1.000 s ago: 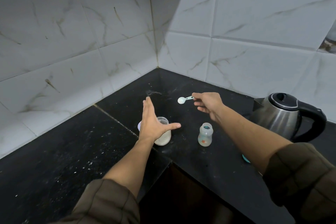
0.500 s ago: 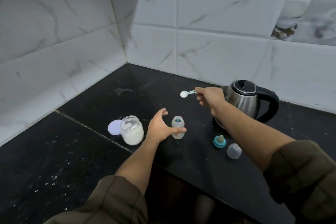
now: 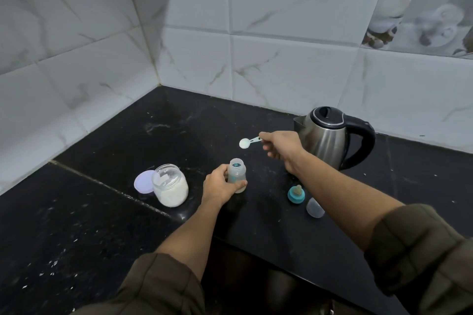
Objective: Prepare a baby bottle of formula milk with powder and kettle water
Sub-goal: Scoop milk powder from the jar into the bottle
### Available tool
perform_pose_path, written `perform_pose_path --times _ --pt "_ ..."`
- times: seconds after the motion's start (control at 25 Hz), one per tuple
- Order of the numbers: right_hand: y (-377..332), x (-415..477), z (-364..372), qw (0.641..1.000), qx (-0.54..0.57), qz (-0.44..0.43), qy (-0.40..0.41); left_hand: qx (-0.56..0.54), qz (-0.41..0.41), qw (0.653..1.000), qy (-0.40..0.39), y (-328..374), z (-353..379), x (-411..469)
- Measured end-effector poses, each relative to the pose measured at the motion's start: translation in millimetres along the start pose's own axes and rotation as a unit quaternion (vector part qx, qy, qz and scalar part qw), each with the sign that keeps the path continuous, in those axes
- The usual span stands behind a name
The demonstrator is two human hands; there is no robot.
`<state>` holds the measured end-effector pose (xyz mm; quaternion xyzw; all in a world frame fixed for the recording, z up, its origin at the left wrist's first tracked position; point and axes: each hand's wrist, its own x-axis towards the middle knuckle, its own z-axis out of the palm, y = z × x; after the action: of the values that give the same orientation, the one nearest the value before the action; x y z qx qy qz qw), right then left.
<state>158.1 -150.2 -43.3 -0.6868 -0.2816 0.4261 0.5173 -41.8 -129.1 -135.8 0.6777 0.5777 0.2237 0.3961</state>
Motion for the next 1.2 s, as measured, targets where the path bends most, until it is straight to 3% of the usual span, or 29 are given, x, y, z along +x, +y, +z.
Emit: perform_pose_path --times 0.32,0.6,0.88,1.08,1.2 --pt "-14 3 6 0.991 -0.042 -0.127 -0.029 -0.009 0.038 0.999 0.038 35 -29 11" --pt "-22 7 8 0.961 -0.139 -0.238 -0.034 0.02 0.057 0.997 0.044 53 -48 14" --pt "-17 7 6 0.86 -0.278 -0.427 -0.014 0.028 0.079 0.995 0.052 63 -56 17" --pt "-11 0 3 0.768 -0.316 -0.557 0.013 0.02 0.087 0.994 0.055 65 -56 18" --pt "-10 -1 -1 0.737 -0.321 -0.595 0.029 0.013 0.09 0.994 0.056 65 -54 19"
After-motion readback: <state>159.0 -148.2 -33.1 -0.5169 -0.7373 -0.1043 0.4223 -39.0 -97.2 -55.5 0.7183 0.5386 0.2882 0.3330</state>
